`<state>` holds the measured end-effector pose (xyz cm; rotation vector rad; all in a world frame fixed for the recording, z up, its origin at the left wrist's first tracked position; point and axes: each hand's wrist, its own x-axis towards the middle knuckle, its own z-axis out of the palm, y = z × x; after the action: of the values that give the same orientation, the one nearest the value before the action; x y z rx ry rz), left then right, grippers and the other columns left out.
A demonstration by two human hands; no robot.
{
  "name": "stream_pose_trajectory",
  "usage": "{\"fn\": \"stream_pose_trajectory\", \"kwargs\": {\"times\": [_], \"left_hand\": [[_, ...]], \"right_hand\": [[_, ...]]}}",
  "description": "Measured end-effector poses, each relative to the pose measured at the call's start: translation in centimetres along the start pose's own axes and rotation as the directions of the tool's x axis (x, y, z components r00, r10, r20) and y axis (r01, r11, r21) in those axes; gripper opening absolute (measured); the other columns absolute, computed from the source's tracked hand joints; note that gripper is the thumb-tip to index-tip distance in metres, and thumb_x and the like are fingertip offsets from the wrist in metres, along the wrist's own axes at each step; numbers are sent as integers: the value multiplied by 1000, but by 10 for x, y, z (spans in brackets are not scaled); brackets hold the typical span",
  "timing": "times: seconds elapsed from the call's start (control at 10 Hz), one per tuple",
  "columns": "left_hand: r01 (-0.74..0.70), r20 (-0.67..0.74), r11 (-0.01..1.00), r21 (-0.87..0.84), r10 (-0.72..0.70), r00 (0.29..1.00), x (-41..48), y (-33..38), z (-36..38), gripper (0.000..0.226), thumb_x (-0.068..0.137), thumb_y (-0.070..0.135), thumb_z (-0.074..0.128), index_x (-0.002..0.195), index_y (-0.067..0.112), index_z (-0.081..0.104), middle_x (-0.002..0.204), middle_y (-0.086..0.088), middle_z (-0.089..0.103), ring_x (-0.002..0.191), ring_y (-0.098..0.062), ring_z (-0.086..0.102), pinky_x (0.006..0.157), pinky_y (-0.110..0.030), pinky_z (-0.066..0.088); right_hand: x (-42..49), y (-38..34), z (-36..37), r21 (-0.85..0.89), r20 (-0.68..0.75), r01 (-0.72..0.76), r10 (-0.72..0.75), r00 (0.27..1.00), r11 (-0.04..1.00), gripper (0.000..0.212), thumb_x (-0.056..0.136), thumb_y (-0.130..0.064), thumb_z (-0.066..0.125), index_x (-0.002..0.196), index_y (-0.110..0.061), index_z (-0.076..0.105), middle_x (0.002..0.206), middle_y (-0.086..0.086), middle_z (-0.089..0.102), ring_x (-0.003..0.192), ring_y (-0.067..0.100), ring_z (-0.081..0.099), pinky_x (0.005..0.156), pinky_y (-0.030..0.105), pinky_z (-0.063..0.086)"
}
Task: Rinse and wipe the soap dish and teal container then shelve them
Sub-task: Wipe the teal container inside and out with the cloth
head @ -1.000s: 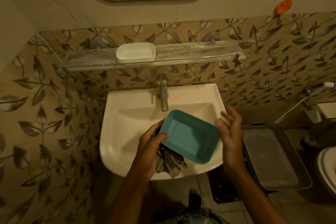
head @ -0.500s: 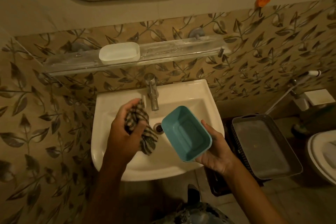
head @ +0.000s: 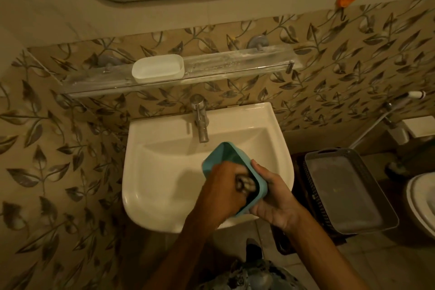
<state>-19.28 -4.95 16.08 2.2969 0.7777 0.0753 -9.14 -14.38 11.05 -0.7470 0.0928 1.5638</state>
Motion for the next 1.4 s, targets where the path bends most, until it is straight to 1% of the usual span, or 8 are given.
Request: {"fn": "stream_pose_trajectory", "kwargs": {"times": [0.1, 0.3, 0.4, 0.6, 0.8, 0.9, 1.1, 1.4], "left_hand": [[-180, 125, 981, 77, 170, 978, -9, 1, 6, 22, 69, 6, 67, 85, 21, 67, 83, -2, 67, 79, -21, 62, 69, -25, 46], [-223, -153, 940, 258, 268, 951, 7, -1, 4, 22, 73, 1, 68, 93, 8, 66, 94, -11, 66, 87, -29, 61, 74, -36, 52], [66, -126, 987, 146, -48, 991, 15, -5, 3, 36, 87, 22, 64, 121, 17, 55, 121, -5, 59, 114, -21, 54, 97, -27, 36], [157, -45, 877, 454, -153, 987, 7, -3, 21, 12, 84, 29, 64, 93, 26, 57, 104, 0, 63, 111, -22, 49, 94, -41, 25], [-20, 140, 986, 165, -3, 990, -2, -1, 23, 22, 74, 16, 71, 93, 27, 67, 100, 3, 68, 103, -19, 51, 75, -34, 18], [-18, -4, 992, 122, 19, 1000, 0, 1, 22, 19, 72, 15, 72, 87, 26, 69, 91, 6, 70, 98, -17, 56, 74, -33, 18], [45, -354, 973, 224, 39, 934, 26, 1, 16, 14, 77, 26, 70, 90, 23, 64, 95, 0, 64, 100, -18, 53, 76, -28, 14], [109, -131, 977, 183, -85, 988, 19, -6, 22, 17, 81, 23, 65, 97, 23, 57, 105, 0, 62, 106, -20, 49, 83, -28, 20]], "right_hand": [[-1, -1, -5, 15, -62, -18, 19, 998, 1000, 45, 84, -42, 63, 112, -8, 71, 108, 18, 69, 99, 31, 64, 93, 50, 49], [-9, -8, 7, 20, -52, 22, -21, 998, 1000, 60, 83, -36, 66, 135, -11, 51, 128, 21, 52, 120, 37, 49, 102, 58, 40], [-6, -4, 2, 11, -70, 25, -24, 997, 1000, 55, 81, -33, 68, 130, -12, 54, 122, 21, 57, 115, 38, 54, 99, 58, 44], [-6, -13, -10, -86, -189, 69, -84, 978, 994, 31, 75, -35, 67, 98, -15, 74, 96, 14, 70, 91, 30, 64, 84, 48, 53], [-2, -13, -15, -66, -204, 74, -86, 975, 995, 35, 77, -35, 65, 99, -10, 76, 97, 15, 72, 82, 29, 70, 71, 41, 59], [1, -17, -7, -76, -200, 69, -83, 976, 995, 38, 79, -38, 63, 101, -10, 76, 94, 15, 73, 80, 29, 71, 65, 41, 60], [-2, -14, 3, -33, -188, 4, -10, 982, 999, 47, 75, -37, 63, 116, -13, 63, 106, 18, 66, 104, 36, 58, 96, 60, 43], [-2, -25, -2, -87, -130, 98, -109, 986, 991, 41, 79, -35, 62, 114, -13, 67, 99, 13, 71, 88, 28, 67, 79, 44, 56]]}}
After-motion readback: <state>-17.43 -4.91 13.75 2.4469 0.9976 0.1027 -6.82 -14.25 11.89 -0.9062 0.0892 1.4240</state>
